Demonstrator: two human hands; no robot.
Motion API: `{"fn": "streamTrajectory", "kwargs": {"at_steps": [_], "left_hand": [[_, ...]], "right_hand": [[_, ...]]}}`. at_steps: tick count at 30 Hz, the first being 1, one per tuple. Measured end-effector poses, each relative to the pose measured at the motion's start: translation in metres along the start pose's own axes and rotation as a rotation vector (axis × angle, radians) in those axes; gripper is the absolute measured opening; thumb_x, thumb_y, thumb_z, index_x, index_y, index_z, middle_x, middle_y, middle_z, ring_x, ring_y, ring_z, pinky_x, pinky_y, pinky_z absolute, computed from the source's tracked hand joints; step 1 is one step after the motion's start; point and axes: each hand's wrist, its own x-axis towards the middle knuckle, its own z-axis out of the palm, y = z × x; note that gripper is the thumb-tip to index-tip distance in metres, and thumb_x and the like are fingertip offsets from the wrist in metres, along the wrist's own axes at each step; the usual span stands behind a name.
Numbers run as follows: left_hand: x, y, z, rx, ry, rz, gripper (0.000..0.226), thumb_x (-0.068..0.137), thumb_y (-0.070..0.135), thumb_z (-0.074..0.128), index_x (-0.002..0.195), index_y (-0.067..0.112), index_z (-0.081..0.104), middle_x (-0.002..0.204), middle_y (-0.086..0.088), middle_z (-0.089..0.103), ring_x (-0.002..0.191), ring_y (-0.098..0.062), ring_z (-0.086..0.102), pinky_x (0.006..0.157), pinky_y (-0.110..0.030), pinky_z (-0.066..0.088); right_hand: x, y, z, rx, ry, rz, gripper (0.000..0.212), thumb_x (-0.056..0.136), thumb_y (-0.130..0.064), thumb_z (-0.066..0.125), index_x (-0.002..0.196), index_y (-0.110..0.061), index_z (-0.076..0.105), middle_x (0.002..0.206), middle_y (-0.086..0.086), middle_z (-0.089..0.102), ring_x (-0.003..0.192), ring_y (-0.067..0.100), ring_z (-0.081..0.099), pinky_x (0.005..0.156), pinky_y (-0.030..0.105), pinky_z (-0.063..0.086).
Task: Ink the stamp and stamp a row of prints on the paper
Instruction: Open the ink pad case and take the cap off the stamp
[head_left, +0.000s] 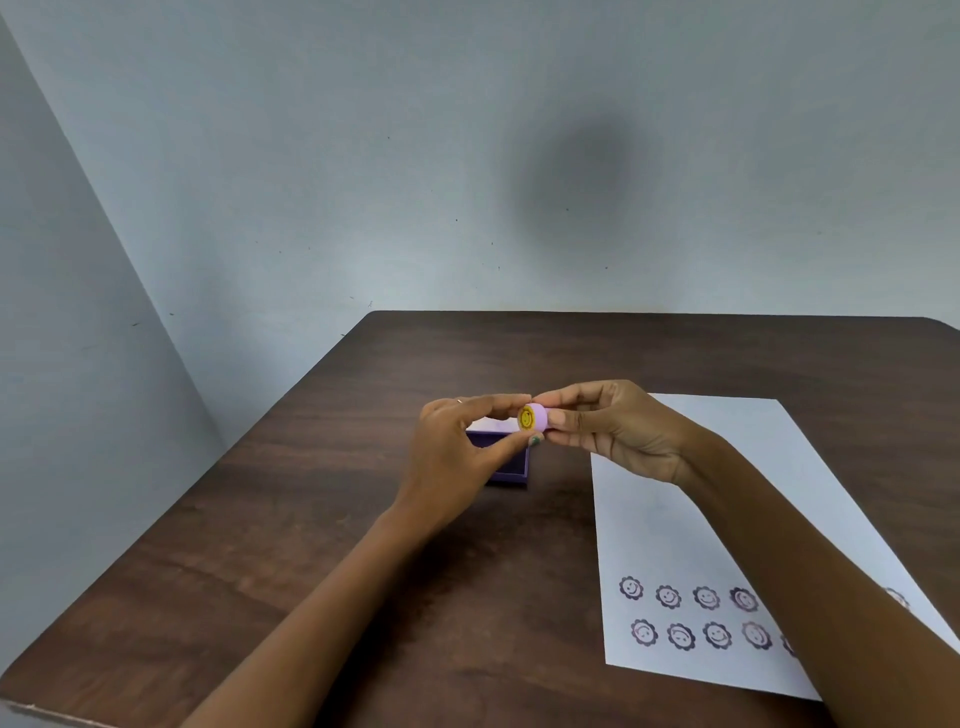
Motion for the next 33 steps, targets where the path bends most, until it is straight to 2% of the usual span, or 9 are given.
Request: {"fn": "streamTrajectory", "kwargs": {"at_steps": [4, 7, 13, 16, 19, 23, 27, 31, 33], "left_hand": [[0.000, 0.006, -0.001, -0.014, 0.059, -0.022, 0.033, 0.074, 0.033, 0.076, 0.106, 0.028, 0.071, 0.099, 0.010, 0.072, 0.088, -0.010, 0.063, 0.086, -0.030, 0.047], [0.001, 0.009, -0.003, -0.073, 0.093, -0.036, 0.031, 0.075, 0.028, 0.075, 0.105, 0.022, 0.072, 0.098, 0.010, 0.071, 0.090, -0.013, 0.066, 0.087, -0.038, 0.051], [0.003, 0.013, -0.002, -0.170, 0.113, -0.093, 0.026, 0.077, 0.027, 0.073, 0.102, 0.025, 0.069, 0.100, 0.010, 0.071, 0.088, 0.009, 0.062, 0.110, -0.017, 0.029], [0.003, 0.015, -0.003, -0.233, 0.126, -0.133, 0.021, 0.077, 0.027, 0.072, 0.097, 0.033, 0.067, 0.089, 0.024, 0.065, 0.085, 0.013, 0.062, 0.113, -0.041, 0.031], [0.003, 0.020, -0.005, -0.316, 0.138, -0.195, 0.018, 0.074, 0.034, 0.069, 0.088, 0.044, 0.065, 0.082, 0.034, 0.063, 0.084, 0.016, 0.061, 0.102, -0.055, 0.042], [0.004, 0.016, -0.004, -0.376, 0.208, -0.230, 0.021, 0.072, 0.037, 0.071, 0.092, 0.041, 0.066, 0.083, 0.031, 0.065, 0.084, 0.013, 0.063, 0.095, -0.036, 0.051], [0.003, 0.005, 0.000, -0.195, 0.165, -0.142, 0.018, 0.078, 0.029, 0.073, 0.096, 0.029, 0.071, 0.095, 0.019, 0.069, 0.089, 0.005, 0.064, 0.118, -0.039, 0.019], [0.000, 0.004, 0.010, 0.053, 0.012, -0.022, 0.027, 0.080, 0.030, 0.072, 0.106, 0.023, 0.070, 0.109, 0.005, 0.071, 0.099, -0.004, 0.061, 0.117, -0.021, -0.002], [-0.001, 0.007, 0.015, 0.117, -0.045, 0.024, 0.030, 0.082, 0.032, 0.070, 0.110, 0.024, 0.069, 0.107, 0.003, 0.071, 0.100, -0.005, 0.060, 0.117, -0.025, -0.005]], "right_hand": [[0.000, -0.001, 0.001, 0.006, 0.001, -0.067, 0.020, 0.079, 0.004, 0.059, 0.093, -0.004, 0.070, 0.089, 0.006, 0.076, 0.086, 0.021, 0.072, 0.072, 0.025, 0.059], [0.001, -0.002, 0.005, -0.032, 0.014, -0.135, 0.019, 0.079, 0.003, 0.060, 0.092, -0.007, 0.070, 0.086, 0.001, 0.077, 0.084, 0.019, 0.072, 0.068, 0.022, 0.058], [0.001, -0.003, 0.012, -0.090, 0.034, -0.267, 0.027, 0.065, -0.014, 0.070, 0.092, -0.010, 0.072, 0.086, -0.002, 0.077, 0.085, 0.019, 0.072, 0.068, 0.021, 0.057], [0.002, -0.002, 0.013, -0.138, 0.087, -0.317, 0.026, 0.069, -0.010, 0.070, 0.095, -0.010, 0.071, 0.092, 0.005, 0.075, 0.087, 0.021, 0.072, 0.072, 0.023, 0.058], [0.004, -0.002, 0.011, -0.188, 0.152, -0.347, 0.026, 0.074, -0.004, 0.068, 0.099, -0.012, 0.069, 0.101, 0.013, 0.071, 0.091, 0.023, 0.070, 0.081, 0.029, 0.058], [0.003, -0.002, 0.004, -0.005, 0.120, -0.293, 0.022, 0.079, 0.000, 0.062, 0.098, -0.008, 0.069, 0.094, 0.003, 0.075, 0.092, 0.021, 0.071, 0.078, 0.026, 0.058], [0.001, -0.003, -0.007, 0.258, 0.106, -0.191, 0.023, 0.081, 0.002, 0.056, 0.093, -0.010, 0.072, 0.090, 0.002, 0.077, 0.088, 0.017, 0.072, 0.069, 0.021, 0.058], [-0.002, -0.006, -0.015, 0.368, 0.100, -0.163, 0.025, 0.080, 0.000, 0.054, 0.092, -0.011, 0.073, 0.094, 0.005, 0.076, 0.090, 0.017, 0.071, 0.068, 0.020, 0.057], [-0.002, -0.008, -0.017, 0.396, 0.091, -0.177, 0.025, 0.080, 0.000, 0.054, 0.094, -0.010, 0.073, 0.095, 0.005, 0.076, 0.090, 0.017, 0.071, 0.068, 0.020, 0.057]]}}
